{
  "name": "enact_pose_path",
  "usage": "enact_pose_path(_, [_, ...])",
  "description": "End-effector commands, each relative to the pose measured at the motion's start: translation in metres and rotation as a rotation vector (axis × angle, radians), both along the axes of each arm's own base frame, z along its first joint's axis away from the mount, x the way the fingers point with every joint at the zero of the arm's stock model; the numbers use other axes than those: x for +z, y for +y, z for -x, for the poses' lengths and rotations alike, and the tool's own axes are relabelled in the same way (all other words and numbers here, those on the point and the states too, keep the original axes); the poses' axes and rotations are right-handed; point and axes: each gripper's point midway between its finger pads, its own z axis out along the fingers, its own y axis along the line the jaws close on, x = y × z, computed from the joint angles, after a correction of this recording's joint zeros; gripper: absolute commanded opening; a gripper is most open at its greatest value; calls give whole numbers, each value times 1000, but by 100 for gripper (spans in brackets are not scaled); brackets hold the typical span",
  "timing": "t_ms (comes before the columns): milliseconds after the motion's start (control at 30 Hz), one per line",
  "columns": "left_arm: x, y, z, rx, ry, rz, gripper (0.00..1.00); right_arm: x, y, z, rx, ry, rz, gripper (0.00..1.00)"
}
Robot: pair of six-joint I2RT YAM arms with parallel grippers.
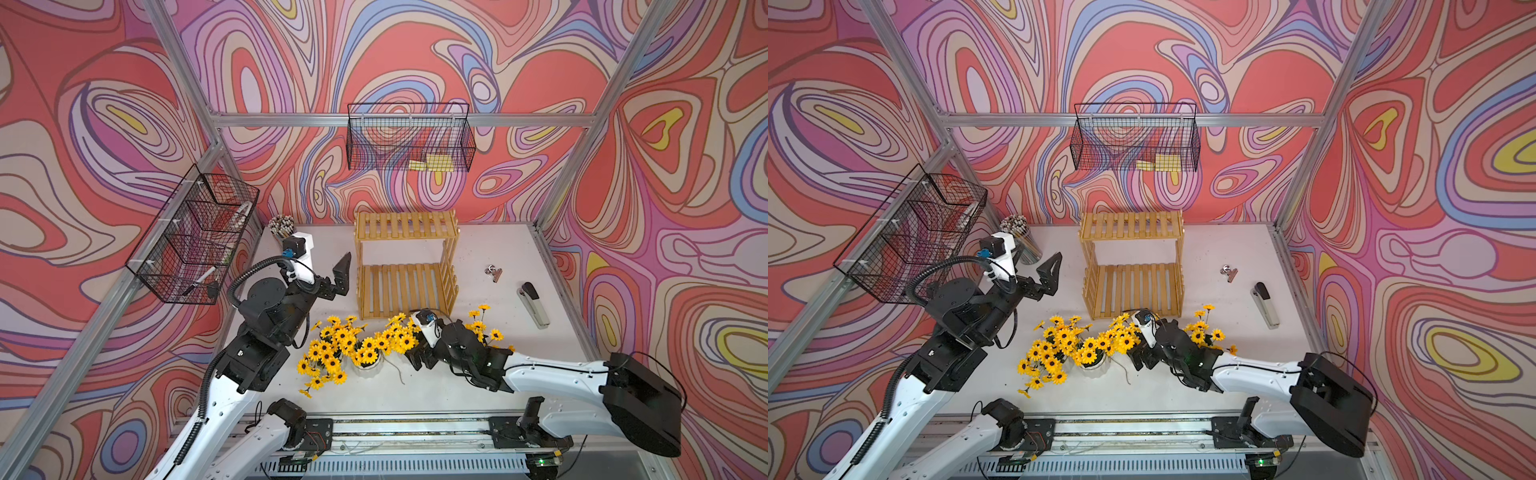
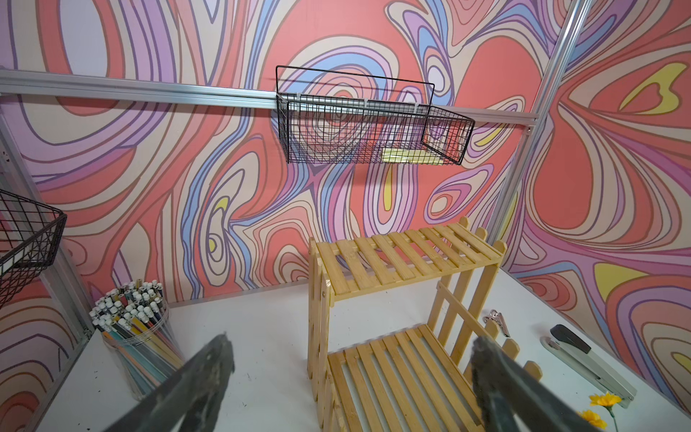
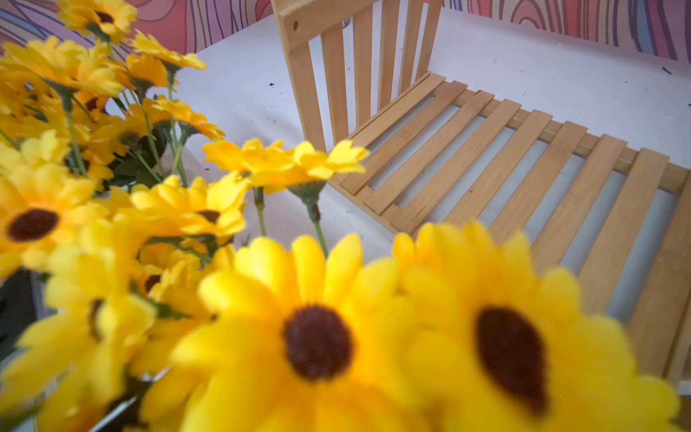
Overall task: Take the sunflower pots off the shelves
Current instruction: Place the sunflower pot at the center of the board.
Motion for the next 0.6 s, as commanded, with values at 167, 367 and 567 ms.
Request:
enact_pose_path(167, [2,5,-6,39,-21,-27,100,50,-34,9,-74,-64,-41,98])
enact_pose_path(367, [-6,28,-28,194,33,-119,100,123,-59,-16,-233,-234,-61,98])
enact_pose_path(567, [-32,38,-53,180,148,-57,100,150,-89,-67,-366,-198,-110,98])
